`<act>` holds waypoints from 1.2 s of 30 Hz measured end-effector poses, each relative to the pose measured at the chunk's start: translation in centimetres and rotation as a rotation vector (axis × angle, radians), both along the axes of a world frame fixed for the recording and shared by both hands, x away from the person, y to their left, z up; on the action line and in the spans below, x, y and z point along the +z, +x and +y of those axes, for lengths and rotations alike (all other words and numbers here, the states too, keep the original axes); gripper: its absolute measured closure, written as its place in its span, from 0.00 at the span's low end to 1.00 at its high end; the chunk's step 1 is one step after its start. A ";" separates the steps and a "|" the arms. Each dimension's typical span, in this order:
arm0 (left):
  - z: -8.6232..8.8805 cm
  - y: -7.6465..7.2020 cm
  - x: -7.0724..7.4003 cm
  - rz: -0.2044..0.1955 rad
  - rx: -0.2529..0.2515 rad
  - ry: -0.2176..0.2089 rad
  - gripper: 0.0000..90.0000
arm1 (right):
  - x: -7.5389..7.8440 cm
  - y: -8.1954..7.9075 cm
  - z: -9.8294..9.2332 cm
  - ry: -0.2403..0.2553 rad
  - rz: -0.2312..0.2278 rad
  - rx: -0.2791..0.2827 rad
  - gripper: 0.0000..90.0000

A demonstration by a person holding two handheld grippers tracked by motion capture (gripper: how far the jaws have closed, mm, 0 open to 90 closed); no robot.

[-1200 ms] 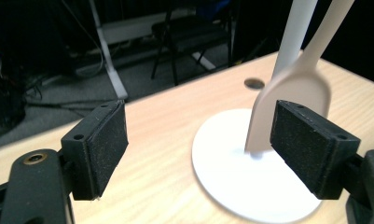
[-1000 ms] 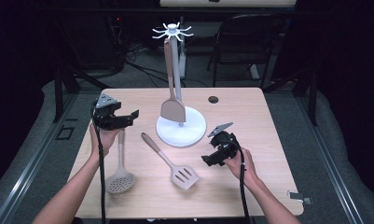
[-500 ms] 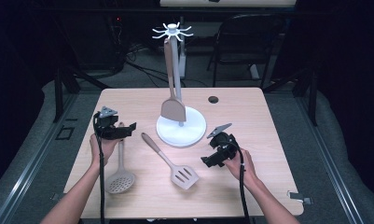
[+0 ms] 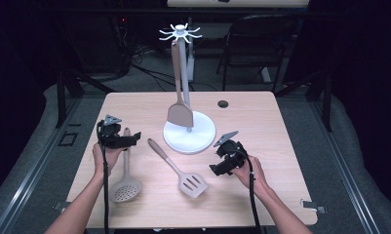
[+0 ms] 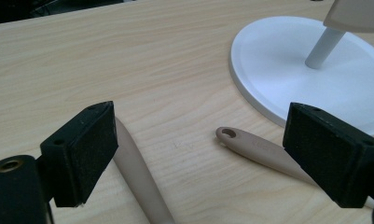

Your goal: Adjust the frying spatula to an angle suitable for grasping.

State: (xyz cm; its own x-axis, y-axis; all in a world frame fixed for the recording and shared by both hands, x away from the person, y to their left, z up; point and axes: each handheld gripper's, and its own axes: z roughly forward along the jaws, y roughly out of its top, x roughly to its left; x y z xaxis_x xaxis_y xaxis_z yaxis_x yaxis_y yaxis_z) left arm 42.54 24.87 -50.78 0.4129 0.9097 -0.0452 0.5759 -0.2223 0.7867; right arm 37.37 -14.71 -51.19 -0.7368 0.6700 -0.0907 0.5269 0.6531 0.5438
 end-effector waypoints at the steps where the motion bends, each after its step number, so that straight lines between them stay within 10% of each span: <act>1: 0.0 0.0 0.0 0.004 0.000 -0.006 0.11 | 0.0 -0.1 0.1 -0.003 -0.003 0.001 0.21; 16: -0.6 0.2 -0.4 0.056 -0.011 -0.002 0.05 | 1.6 -2.7 2.6 0.129 0.027 0.115 0.95; 25: -0.6 0.3 -0.6 0.084 -0.007 0.002 0.03 | 0.4 -4.8 6.8 0.053 0.106 0.252 0.97; 36: -1.3 0.2 -0.8 0.129 -0.042 0.008 0.04 | -1.8 -4.8 7.7 -0.021 0.200 0.231 1.00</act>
State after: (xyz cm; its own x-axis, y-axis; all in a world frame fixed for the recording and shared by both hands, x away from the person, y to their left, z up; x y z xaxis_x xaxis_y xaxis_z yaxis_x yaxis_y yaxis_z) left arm 42.78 23.53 -51.61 0.4422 0.8921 -0.0934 0.6619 -0.2542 0.7051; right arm 32.54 -7.02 -53.01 -0.8742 0.4820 0.0591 0.4581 0.7782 0.4295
